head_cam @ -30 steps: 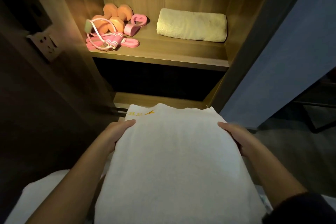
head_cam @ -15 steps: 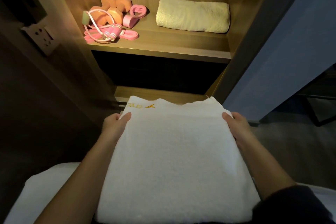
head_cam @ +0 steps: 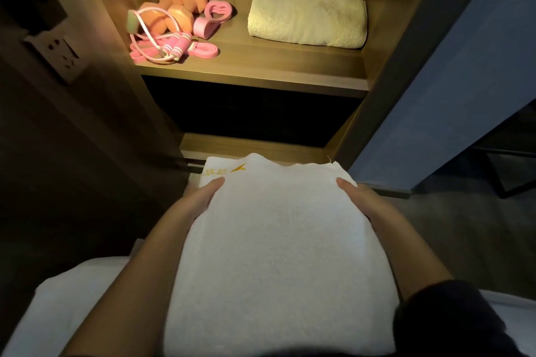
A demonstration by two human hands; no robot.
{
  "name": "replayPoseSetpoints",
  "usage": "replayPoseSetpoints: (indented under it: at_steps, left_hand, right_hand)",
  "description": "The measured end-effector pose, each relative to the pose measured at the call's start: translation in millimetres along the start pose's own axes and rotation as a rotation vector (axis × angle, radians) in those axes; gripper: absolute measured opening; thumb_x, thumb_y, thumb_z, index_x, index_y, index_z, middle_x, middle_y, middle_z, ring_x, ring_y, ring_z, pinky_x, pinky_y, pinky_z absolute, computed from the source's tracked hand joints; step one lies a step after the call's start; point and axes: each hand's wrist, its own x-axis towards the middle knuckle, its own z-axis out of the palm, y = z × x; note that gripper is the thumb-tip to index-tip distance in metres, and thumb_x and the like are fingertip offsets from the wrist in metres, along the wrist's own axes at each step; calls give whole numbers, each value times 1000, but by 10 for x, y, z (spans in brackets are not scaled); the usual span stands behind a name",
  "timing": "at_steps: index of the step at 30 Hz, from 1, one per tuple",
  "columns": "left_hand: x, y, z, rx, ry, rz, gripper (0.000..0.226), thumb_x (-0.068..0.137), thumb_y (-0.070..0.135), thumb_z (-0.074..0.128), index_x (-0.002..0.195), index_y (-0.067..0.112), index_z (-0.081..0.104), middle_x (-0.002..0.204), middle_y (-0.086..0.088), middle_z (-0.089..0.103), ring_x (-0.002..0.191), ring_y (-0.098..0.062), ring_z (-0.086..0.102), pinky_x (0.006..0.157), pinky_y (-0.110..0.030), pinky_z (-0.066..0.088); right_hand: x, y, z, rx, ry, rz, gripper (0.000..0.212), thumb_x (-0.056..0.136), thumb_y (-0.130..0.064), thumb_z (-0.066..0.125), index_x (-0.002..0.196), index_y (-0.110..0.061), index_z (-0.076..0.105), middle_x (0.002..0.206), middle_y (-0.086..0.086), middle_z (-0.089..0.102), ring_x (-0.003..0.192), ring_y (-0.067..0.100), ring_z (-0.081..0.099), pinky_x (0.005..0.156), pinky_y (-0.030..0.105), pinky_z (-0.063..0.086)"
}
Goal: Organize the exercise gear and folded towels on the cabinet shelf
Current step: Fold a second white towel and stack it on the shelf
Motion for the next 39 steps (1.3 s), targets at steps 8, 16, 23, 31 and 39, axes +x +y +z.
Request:
replayPoseSetpoints:
  at_steps: [8, 16, 23, 31, 39]
  left_hand:
    - [119, 195, -55, -249, -289, -69, 39, 91, 50, 61, 104, 15, 74, 101, -6, 76, 89, -23, 74, 84, -36, 52]
    - [302, 415, -21, 85, -133, -114, 33, 91, 26, 63, 119, 8, 64, 95, -10, 74, 86, -25, 68, 85, -36, 51]
    - [268, 134, -29, 1, 23, 96, 34, 83, 34, 74, 110, 17, 65, 107, -5, 71, 95, -25, 68, 88, -42, 54]
    - [-162, 73, -178, -8, -31, -14, 36, 88, 37, 68, 113, 13, 62, 99, -7, 73, 88, -28, 71, 70, -37, 54]
    - [-529, -30, -323, -61, 90, 157, 49, 88, 40, 67, 127, 12, 60, 101, -5, 69, 92, -29, 66, 85, -44, 53]
  right_hand:
    - [218, 2, -153, 363, -177, 78, 43, 85, -61, 62, 105, -24, 69, 104, 7, 75, 95, 28, 69, 79, 45, 55]
    - [400, -369, -82, 162, -166, 167, 39, 84, -48, 71, 105, -16, 66, 92, 9, 72, 90, 31, 67, 63, 39, 52]
    - [347, -194, -9, 123, 25, -79, 34, 90, -50, 62, 111, -24, 56, 105, 0, 63, 89, 20, 61, 73, 35, 49]
    - [-106, -45, -186, 168, -50, 5, 34, 92, -44, 62, 113, -18, 60, 104, 6, 69, 93, 28, 67, 80, 42, 54]
    - [-495, 73, -344, 365, 33, -105, 24, 94, -34, 62, 113, -19, 58, 100, 6, 67, 94, 31, 64, 85, 47, 53]
